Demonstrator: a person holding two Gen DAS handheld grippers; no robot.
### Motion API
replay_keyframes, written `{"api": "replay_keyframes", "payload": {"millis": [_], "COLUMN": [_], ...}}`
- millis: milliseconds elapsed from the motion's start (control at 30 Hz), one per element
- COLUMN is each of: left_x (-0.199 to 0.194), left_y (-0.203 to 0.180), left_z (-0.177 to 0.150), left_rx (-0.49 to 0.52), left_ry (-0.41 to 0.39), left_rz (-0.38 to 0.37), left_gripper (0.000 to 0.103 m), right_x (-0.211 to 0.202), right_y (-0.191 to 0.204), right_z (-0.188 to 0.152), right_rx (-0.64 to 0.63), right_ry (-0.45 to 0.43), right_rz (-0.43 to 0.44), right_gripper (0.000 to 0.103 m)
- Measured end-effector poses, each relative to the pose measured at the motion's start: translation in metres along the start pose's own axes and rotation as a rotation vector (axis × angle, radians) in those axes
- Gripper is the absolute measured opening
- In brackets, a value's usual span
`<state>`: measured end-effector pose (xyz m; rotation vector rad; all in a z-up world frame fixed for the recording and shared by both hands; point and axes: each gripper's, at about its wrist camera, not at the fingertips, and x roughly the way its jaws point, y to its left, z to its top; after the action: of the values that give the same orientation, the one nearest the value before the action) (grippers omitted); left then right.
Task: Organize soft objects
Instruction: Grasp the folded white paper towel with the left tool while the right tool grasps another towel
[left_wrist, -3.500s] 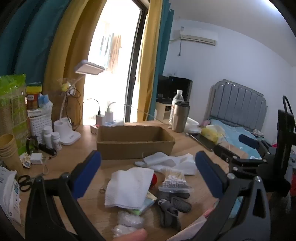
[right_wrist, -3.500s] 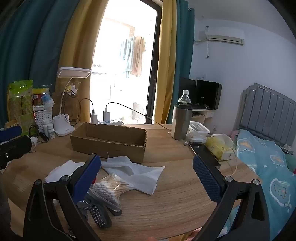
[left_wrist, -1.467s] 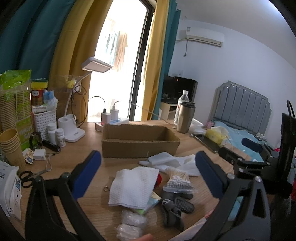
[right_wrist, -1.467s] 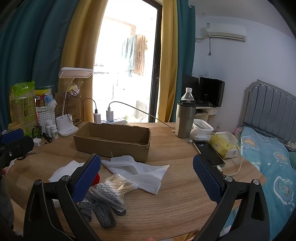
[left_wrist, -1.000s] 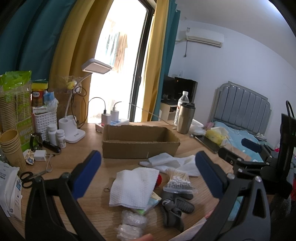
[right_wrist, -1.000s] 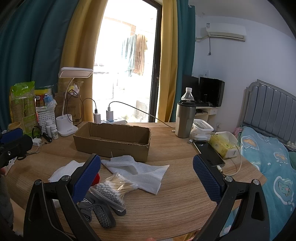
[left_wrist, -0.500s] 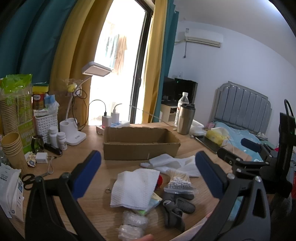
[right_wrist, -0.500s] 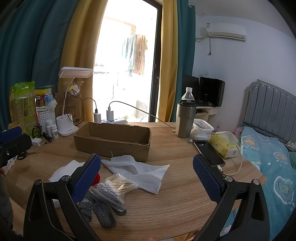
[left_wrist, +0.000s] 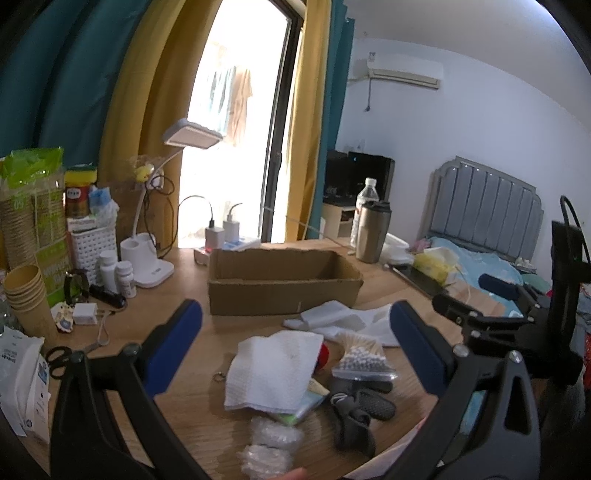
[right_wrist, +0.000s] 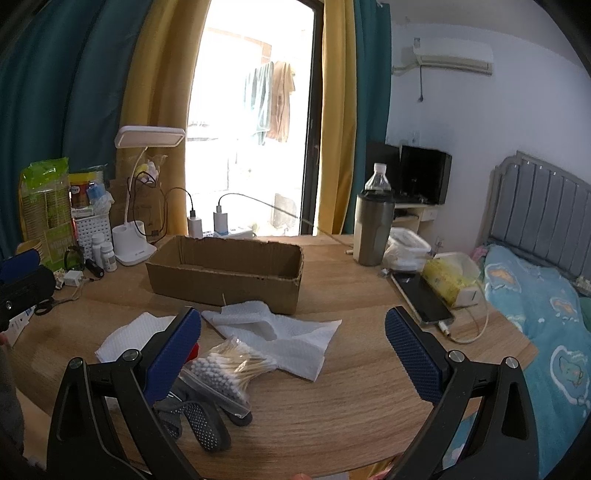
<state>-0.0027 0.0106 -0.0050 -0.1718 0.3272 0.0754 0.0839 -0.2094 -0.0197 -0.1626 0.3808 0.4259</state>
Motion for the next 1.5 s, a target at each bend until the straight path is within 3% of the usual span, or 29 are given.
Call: {"api": "replay_keyframes", "payload": {"millis": [467, 833, 1167, 1267, 1500], "left_x": [0.036, 0.097, 0.121, 0.127, 0.139], "left_y": [0.019, 0.024, 0.029, 0.031, 0.036], "left_z": [-0.036, -0.045, -0.050, -0.051, -0.054], "left_rx": [-0.028, -0.003, -0.015, -0.020, -0.026], "left_ry": [0.154, 0.297, 0.371, 0.395, 0.449], "left_rz": [0.024, 0.060, 0.055, 0.049, 0.040], "left_gripper": [0.103, 0.102, 0.102, 0.088, 0.072], "right_x": [0.033, 0.100, 0.141, 0.151, 0.167], "right_y": [-0.007, -0.028, -0.025, -0.024, -0.021], "right_z": [-0.018, -0.030, -0.028, -0.027, -0.025], "right_rx": [0.001, 0.014, -0.022, -0.022, -0.046], "right_ry": [0.093, 0.198, 0.250, 0.281, 0.319], "right_rz": [0.036, 0.032, 0.041, 0.059, 0.075], "right_gripper": [0.102, 0.102, 0.102, 0.102, 0.101]}}
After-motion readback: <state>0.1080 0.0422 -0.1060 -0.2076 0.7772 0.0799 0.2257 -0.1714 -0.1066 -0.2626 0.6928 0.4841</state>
